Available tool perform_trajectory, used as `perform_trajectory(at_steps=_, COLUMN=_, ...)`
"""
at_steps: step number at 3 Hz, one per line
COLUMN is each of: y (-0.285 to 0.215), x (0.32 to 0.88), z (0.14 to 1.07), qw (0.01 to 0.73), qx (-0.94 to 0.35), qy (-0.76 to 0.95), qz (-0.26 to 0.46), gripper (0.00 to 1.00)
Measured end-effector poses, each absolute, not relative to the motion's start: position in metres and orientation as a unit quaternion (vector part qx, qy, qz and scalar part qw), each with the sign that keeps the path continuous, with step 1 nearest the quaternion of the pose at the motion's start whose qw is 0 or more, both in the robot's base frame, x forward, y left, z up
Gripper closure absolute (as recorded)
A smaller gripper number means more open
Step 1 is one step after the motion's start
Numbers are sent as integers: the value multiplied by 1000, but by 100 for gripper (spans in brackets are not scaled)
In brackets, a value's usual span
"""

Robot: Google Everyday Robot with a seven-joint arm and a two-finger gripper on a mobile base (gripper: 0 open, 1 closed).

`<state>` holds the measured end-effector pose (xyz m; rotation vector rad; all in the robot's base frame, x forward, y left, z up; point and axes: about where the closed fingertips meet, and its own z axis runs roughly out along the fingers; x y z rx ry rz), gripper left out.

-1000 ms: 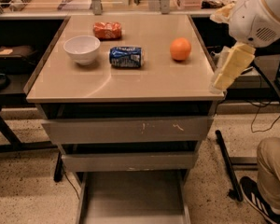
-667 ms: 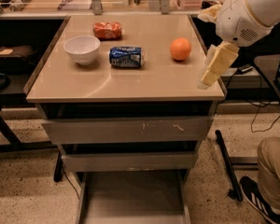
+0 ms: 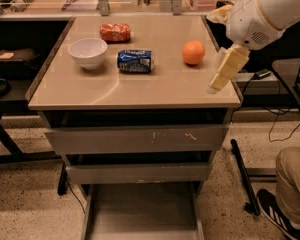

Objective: Place pepsi can into bottom drawer

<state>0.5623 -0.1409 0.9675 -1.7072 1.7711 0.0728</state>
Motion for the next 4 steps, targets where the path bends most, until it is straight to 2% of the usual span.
perform_trajectory(at_steps=2, y=-81, x=624, z=939, qw=400, qx=-639, qy=641, qz=144, gripper=0)
perform_trajectory(at_steps=3, y=-62, x=646, z=916, qw=399, qx=-619, qy=647, qz=200, gripper=0)
perform_trajectory(at_steps=4, y=-48, x=660, z=902, qw=395, qx=-609, qy=653, qz=218, gripper=0)
